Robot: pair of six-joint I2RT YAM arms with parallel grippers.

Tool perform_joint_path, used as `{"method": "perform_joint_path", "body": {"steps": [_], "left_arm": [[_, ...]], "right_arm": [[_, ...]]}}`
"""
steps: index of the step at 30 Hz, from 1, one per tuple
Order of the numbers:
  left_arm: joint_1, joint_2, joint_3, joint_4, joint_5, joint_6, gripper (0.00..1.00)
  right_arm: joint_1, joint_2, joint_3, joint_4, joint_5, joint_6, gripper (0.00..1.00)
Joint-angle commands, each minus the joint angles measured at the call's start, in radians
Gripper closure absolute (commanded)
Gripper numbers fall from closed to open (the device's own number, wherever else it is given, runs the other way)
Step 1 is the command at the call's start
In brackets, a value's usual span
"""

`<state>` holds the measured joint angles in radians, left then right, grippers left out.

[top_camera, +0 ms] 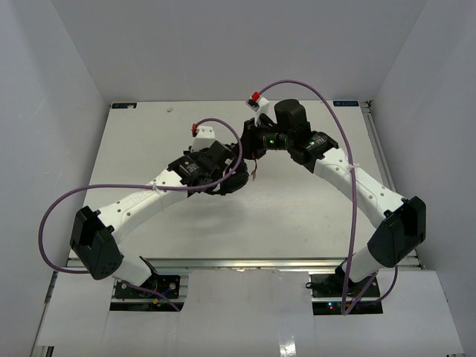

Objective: Wrap the headphones

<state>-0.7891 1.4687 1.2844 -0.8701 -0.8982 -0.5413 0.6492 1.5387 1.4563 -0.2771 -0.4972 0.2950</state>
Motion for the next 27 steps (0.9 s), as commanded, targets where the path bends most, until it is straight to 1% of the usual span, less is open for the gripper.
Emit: {"method": "perform_joint_path", "body": {"steps": [1,6,8,12,18,21,27], "left_arm": [[0.018,-0.078,-0.013,0.041,0.017,-0.029,1.00],[0.049,-0.135,-0.042,0.098,0.084,-0.040,1.00],[0.078,-0.167,-0.055,0.120,0.123,-0.043,1.00],[0.106,-0.217,-0.073,0.158,0.179,-0.048,1.00],[0.113,-0.278,-0.077,0.171,0.229,-0.067,1.00],[0.114,-0.308,-0.087,0.185,0.262,-0.073,1.00],[0.114,-0.350,-0.089,0.189,0.286,-0.077,1.00]], "right_arm": [[0.054,-0.044,-0.036,0.111,0.012,0.032,0.84],[0.126,-0.071,-0.104,0.150,0.098,0.043,0.85],[0.158,-0.085,-0.140,0.164,0.154,0.053,0.85],[0.237,-0.135,-0.240,0.237,0.238,0.076,0.86],[0.343,-0.145,-0.382,0.357,0.415,0.085,0.83],[0.370,-0.139,-0.430,0.413,0.483,0.076,0.79],[0.402,-0.152,-0.522,0.477,0.552,0.074,0.78]]}}
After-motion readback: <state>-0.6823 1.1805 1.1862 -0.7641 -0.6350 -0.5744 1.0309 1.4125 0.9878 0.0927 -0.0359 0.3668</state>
